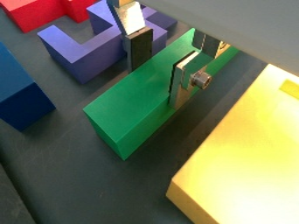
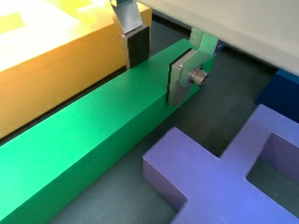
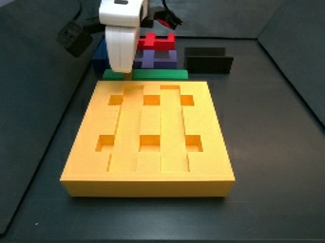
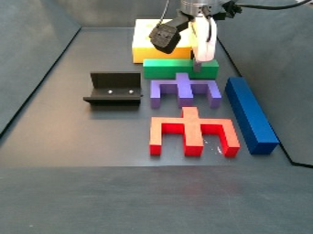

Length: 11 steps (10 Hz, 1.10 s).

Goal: Pick up the green object. Move up. Move to above the board. Insert the green object.
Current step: Pick up the green object, then move up.

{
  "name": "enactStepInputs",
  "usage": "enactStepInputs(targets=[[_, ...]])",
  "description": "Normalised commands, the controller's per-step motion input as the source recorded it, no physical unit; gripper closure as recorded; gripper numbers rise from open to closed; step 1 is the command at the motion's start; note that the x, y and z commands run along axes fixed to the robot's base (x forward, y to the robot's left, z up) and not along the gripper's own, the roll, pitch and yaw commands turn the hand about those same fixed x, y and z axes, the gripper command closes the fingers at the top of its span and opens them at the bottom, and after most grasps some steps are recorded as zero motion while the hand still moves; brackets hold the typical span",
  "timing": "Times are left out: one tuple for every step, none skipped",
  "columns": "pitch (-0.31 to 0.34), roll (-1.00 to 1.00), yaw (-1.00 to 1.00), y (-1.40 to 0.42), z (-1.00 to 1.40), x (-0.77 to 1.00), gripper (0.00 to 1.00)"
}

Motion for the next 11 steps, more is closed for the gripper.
enactStepInputs(targets=[[0.0,0.0,0.0,0.0,0.0,0.0,1.0],[0.0,0.0,0.0,0.0,0.0,0.0,1.0],[0.0,0.0,0.0,0.0,0.0,0.0,1.0],[0.0,0.0,0.0,0.0,0.0,0.0,1.0],[0.0,0.0,0.0,0.0,0.0,0.0,1.0],[0.0,0.0,0.0,0.0,0.0,0.0,1.0],[0.0,0.0,0.0,0.0,0.0,0.0,1.0],[0.0,0.0,0.0,0.0,0.0,0.0,1.0],[0.0,0.0,0.0,0.0,0.0,0.0,1.0],[0.0,0.0,0.0,0.0,0.83,0.0,1.0],[0.009,0.0,-0.01,-0.03,0.8,0.01,1.0]])
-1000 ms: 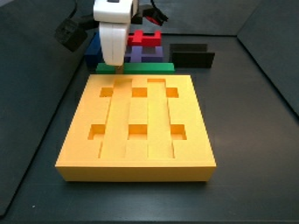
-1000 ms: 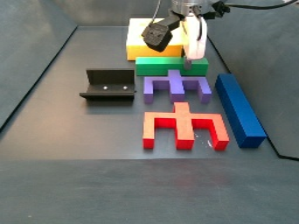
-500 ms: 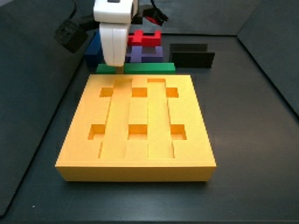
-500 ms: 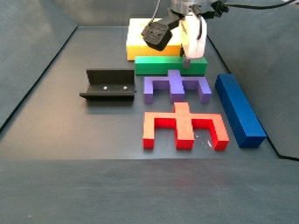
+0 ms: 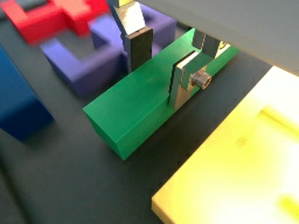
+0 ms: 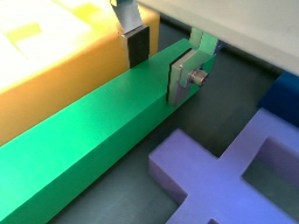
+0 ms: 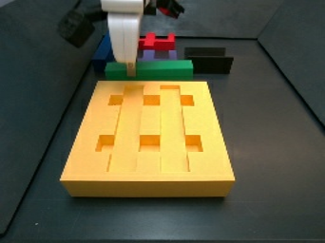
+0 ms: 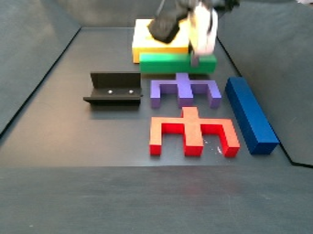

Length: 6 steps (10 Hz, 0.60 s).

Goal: Pick up the green object. Move up. Move to above the board. Insert the green object.
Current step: Move up, then move to above the board.

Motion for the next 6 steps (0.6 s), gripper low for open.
enactStepInputs(targets=[[0.025,-0.03,0.0,-0.02,0.51,-0.02,1.0],[0.013,-0.04,0.01,-0.01,0.31,-0.01,1.0],[0.0,0.0,0.0,0.0,1.4,0.0,1.0],[0.012,0.0,0.0,0.0,1.4,-0.01,1.0],[0.027,-0.03,0.0,0.0,1.4,-0.04,1.0],[0.012,-0.06,-0.01,0.0,1.4,-0.01,1.0]])
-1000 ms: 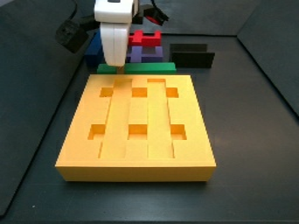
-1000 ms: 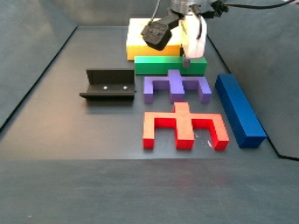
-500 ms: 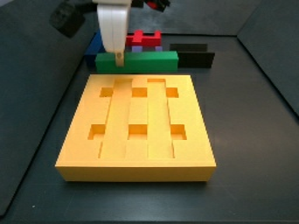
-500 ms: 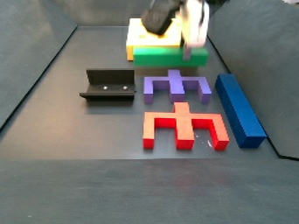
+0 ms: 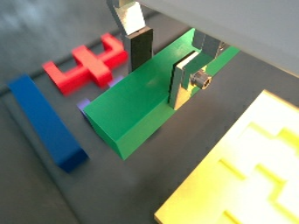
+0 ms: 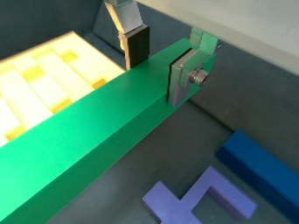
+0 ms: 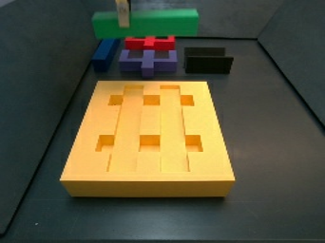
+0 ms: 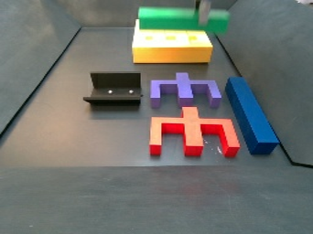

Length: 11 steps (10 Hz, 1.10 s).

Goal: Pick up the green object. Move up. Move to above the board. Insert the green object.
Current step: Move to above the board.

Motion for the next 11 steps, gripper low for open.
enactStepInputs(targets=[[0.052,-0.06,-0.01,0.0,1.4,0.02,1.0],[0.08,-0.05,-0.01,0.0,1.4,0.01,1.0],[0.062,-0.07,-0.01,0.01,0.89,0.0,1.0],[0.052,-0.07,-0.01,0.01,0.61,0.01,1.0],[0.063,-0.06,-0.01,0.0,0.25,0.04,1.0],[0.064,-0.06,-0.01,0.0,0.2,0.03,1.0],[0.019,0.02,1.0,-1.4,0.38,0.63,1.0],[0.022,0.03,1.0,-1.4,0.34,0.64,1.0],[0.037,0.04,1.0,-1.4,0.3,0.7,1.0],[0.049,0.04,1.0,-1.4,0.34,0.8,1.0],[0.06,0.04,1.0,-0.76,0.19,0.44,1.0]])
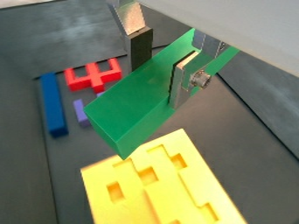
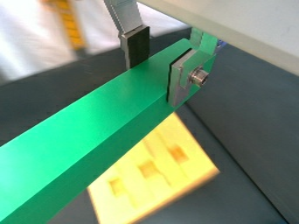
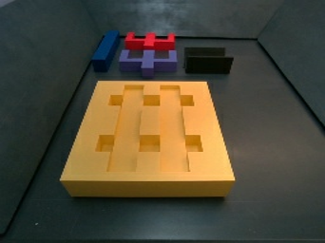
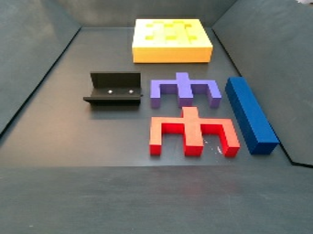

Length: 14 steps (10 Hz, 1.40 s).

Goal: Pick up the green object. Move up. Move to above the board. Insert the green object.
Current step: Move to above the board.

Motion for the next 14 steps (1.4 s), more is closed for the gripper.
enactStepInputs(targets=[[0.066,0.05,1.0,-0.39,0.11,0.25,1.0],[0.064,0.04,1.0,-0.2,0.07,0.14,1.0],[0.067,0.05,1.0,-0.13,0.04,0.06,1.0],[0.074,0.05,1.0,-0.08,0.03,0.07,1.0],[0.08,0.06,1.0,-0.06,0.02,0.07,1.0],[0.09,0.06,1.0,-0.04,0.02,0.07,1.0],[0.098,0.07,1.0,-0.04,0.02,0.07,1.0],[0.108,0.08,1.0,-0.03,0.01,0.07,1.0],[0.124,0.09,1.0,-0.03,0.01,0.07,1.0],[0.139,0.1,1.0,-0.03,0.02,0.07,1.0],[0.167,0.12,1.0,-0.03,0.02,0.07,1.0],[0.193,0.14,1.0,-0.03,0.02,0.07,1.0],[0.229,0.17,1.0,-0.03,0.02,0.08,1.0],[0.253,0.19,0.86,-0.04,0.02,0.09,1.0]])
